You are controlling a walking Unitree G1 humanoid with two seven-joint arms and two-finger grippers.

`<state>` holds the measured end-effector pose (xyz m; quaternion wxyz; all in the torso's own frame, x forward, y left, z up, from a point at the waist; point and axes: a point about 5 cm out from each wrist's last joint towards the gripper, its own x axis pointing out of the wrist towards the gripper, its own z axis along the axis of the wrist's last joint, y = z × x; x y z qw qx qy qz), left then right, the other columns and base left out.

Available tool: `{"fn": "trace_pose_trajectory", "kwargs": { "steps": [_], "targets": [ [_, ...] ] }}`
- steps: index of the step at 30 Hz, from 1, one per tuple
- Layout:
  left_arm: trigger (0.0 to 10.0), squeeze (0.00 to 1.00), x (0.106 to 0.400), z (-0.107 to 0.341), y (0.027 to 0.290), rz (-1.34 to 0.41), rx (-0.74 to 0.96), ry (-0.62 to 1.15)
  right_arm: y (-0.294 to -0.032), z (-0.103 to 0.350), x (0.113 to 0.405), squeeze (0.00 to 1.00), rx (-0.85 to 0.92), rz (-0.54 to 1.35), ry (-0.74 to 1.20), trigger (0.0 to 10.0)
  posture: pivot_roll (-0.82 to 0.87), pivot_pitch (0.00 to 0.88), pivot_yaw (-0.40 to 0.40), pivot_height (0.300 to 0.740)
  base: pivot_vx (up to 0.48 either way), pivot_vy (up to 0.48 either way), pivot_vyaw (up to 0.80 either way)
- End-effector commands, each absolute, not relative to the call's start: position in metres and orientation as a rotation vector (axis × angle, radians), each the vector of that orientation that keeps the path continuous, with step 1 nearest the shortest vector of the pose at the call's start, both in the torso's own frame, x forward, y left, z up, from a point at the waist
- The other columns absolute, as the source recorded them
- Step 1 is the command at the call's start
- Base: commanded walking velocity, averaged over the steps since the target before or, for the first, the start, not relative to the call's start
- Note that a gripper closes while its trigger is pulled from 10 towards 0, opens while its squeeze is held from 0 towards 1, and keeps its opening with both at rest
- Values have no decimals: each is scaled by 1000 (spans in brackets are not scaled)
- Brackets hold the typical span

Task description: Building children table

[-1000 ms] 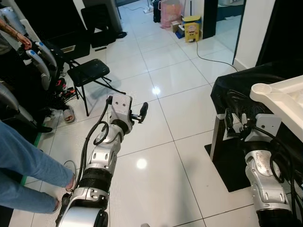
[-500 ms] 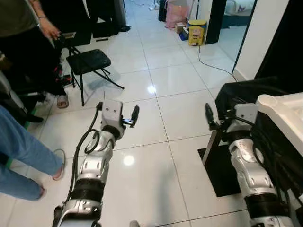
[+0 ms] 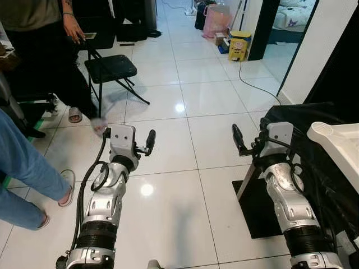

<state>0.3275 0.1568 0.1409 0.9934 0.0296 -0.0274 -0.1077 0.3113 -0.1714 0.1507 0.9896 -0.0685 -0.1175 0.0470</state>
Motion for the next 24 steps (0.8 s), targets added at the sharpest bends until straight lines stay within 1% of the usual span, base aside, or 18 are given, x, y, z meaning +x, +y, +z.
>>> {"fn": "trace_pose_trajectory", "kwargs": {
  "steps": [1, 21, 24],
  "targets": [
    [10000, 0, 331, 145, 162, -139, 69, -60, -171, 149, 312, 0, -127, 92, -234, 10000, 14, 0, 15, 740, 0, 0, 0],
    [10000, 0, 334, 156, 161, -155, 81, -72, -176, 152, 312, 0, -128, 51, -244, 10000, 1, 0, 35, 740, 0, 0, 0],
    [10000, 0, 334, 158, 161, -157, 82, -74, -177, 153, 312, 0, -127, 45, -241, 10000, 1, 0, 35, 740, 0, 0, -494]
  ]
}}
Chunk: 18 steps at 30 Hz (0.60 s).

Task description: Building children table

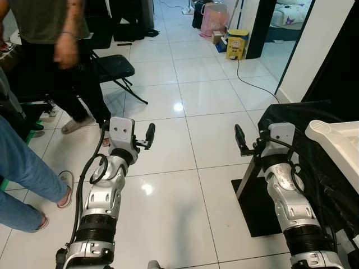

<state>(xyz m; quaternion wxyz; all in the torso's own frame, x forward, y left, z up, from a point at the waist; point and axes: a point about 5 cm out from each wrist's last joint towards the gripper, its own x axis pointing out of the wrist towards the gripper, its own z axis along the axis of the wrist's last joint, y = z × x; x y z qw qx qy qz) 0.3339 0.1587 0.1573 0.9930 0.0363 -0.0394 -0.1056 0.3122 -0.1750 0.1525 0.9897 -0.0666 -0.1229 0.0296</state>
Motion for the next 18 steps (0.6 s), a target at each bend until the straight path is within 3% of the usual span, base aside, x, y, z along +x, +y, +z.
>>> {"fn": "trace_pose_trajectory", "kwargs": {
  "steps": [1, 18],
  "targets": [
    [10000, 0, 334, 158, 161, -157, 82, -74, -177, 153, 312, 0, -127, 45, -241, 10000, 1, 0, 35, 740, 0, 0, -494],
    [10000, 0, 335, 169, 161, -154, 94, -75, -180, 160, 315, 0, -146, 28, -247, 10000, -2, 0, 37, 740, 0, 0, -774]
  ]
}}
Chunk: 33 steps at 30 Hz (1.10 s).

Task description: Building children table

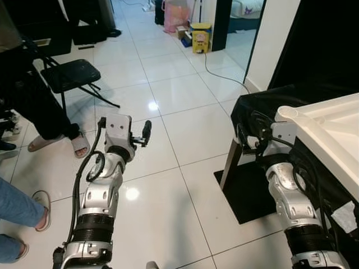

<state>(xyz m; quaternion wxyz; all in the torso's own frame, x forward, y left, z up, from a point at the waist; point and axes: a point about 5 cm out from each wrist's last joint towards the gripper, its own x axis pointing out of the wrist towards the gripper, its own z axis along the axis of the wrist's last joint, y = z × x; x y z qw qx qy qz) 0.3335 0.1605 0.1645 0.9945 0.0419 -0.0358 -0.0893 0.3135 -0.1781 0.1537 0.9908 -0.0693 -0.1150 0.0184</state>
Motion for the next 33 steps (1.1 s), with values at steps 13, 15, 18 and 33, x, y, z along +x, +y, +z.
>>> {"fn": "trace_pose_trajectory", "kwargs": {
  "steps": [13, 15, 18, 33],
  "targets": [
    [10000, 0, 338, 179, 159, -165, 60, -82, -181, 165, 315, 0, -138, 9, -246, 10000, -12, 0, 52, 740, 0, 0, -755],
    [10000, 0, 338, 178, 159, -171, 58, -75, -180, 165, 314, 0, -140, 9, -242, 10000, -12, 0, 55, 740, 0, 0, -744],
    [10000, 0, 338, 179, 158, -185, 54, -70, -181, 163, 313, 0, -141, 5, -236, 10000, -14, 0, 61, 740, 0, 0, -742],
    [10000, 0, 339, 183, 158, -194, 64, -75, -183, 164, 314, 0, -156, 7, -226, 10000, -10, 0, 56, 740, 0, 0, -739]
  ]
}}
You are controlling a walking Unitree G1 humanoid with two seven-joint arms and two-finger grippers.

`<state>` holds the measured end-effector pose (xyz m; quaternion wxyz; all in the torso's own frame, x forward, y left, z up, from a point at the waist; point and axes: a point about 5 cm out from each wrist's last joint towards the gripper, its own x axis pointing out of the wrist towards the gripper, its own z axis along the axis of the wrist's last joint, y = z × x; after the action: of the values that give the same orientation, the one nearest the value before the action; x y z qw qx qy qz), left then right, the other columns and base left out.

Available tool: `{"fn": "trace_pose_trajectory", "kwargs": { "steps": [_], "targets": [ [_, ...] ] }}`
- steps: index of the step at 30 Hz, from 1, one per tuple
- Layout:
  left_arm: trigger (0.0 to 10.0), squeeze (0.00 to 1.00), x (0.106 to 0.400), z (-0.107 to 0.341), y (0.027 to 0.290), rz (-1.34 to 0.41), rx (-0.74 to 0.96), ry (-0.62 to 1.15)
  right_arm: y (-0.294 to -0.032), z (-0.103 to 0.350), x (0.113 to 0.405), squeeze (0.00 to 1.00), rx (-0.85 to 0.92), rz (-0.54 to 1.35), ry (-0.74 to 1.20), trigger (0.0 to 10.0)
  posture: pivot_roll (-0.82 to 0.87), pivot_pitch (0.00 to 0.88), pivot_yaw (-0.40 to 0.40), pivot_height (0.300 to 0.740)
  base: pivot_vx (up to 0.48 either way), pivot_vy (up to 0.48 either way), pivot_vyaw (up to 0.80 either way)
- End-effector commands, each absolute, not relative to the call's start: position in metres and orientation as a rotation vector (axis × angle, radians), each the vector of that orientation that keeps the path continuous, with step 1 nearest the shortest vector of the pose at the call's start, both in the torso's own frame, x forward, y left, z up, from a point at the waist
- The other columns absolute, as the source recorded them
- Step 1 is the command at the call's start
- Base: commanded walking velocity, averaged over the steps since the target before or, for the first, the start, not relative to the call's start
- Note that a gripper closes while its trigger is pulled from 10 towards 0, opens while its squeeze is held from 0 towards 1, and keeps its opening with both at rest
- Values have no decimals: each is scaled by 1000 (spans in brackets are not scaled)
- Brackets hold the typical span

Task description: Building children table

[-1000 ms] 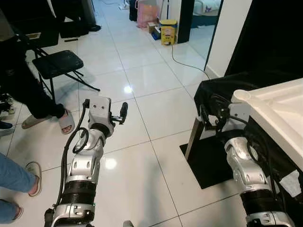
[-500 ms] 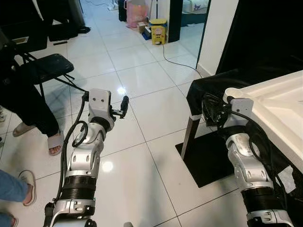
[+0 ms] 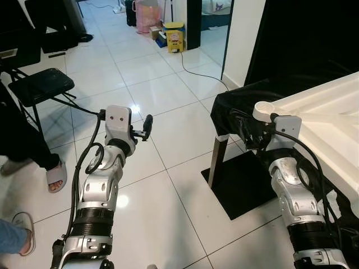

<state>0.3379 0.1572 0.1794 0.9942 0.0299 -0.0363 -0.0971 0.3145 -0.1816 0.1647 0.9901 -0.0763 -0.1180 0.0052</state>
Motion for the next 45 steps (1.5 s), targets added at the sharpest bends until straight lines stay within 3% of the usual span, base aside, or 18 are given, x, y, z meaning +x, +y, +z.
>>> {"fn": "trace_pose_trajectory", "kwargs": {
  "steps": [1, 12, 45],
  "targets": [
    [10000, 0, 339, 183, 158, -195, 67, -77, -182, 164, 314, 0, -156, 10, -224, 10000, -10, 0, 56, 740, 0, 0, -738],
    [10000, 0, 338, 180, 159, -182, 39, -58, -180, 164, 315, 0, -158, 19, -223, 10000, -5, 0, 47, 740, 0, 177, -740],
    [10000, 0, 338, 185, 157, -194, 76, -83, -187, 165, 312, 0, -156, -19, -215, 10000, -8, 0, 45, 740, 0, 0, -740]
  ]
}}
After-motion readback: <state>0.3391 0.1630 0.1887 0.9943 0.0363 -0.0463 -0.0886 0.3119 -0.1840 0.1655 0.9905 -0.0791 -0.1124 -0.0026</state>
